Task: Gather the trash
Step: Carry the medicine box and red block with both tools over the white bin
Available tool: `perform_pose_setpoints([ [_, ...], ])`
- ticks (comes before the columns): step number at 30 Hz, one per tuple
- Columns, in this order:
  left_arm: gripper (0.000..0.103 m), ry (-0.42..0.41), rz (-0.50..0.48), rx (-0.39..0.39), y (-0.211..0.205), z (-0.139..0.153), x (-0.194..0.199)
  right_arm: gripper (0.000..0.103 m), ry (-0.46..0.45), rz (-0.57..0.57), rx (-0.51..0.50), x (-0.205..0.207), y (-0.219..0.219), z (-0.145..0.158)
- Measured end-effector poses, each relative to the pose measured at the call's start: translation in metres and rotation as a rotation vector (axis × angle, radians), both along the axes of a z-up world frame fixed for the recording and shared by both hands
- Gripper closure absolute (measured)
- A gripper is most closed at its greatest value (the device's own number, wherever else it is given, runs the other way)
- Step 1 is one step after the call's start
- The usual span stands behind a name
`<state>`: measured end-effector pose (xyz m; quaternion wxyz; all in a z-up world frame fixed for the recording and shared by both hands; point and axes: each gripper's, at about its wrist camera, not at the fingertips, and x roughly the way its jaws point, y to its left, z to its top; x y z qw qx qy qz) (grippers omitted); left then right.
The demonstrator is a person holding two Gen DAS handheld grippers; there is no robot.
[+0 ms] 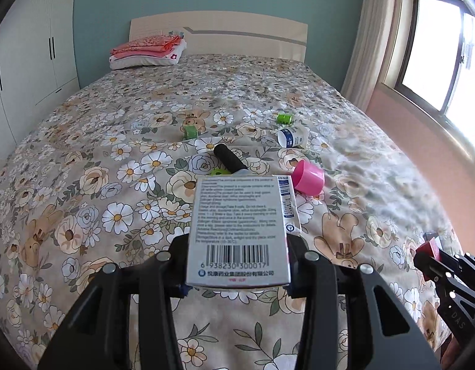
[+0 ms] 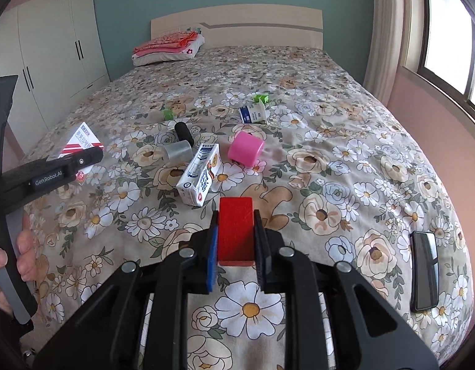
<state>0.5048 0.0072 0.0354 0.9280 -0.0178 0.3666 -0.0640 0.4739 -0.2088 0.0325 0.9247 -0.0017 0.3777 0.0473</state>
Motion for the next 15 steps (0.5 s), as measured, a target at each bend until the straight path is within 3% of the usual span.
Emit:
perform_pose_setpoints([
  [7,0.058,-0.088,-0.001,0.055,0.015,0.066,-0.101,0.082,-0.072,0.096,0.066,-0.083,0.003,0.070],
  [11,0.058,-0.115,-0.033,0.058,0.021,0.086,-0.164,0.082,-0.108,0.151,0.068,-0.142,0.006,0.095],
  [15,0.058,-0.127,-0.082,0.063,0.023,0.090,-0.226,0.082,-0.112,0.210,0.068,-0.197,0.007,0.101],
])
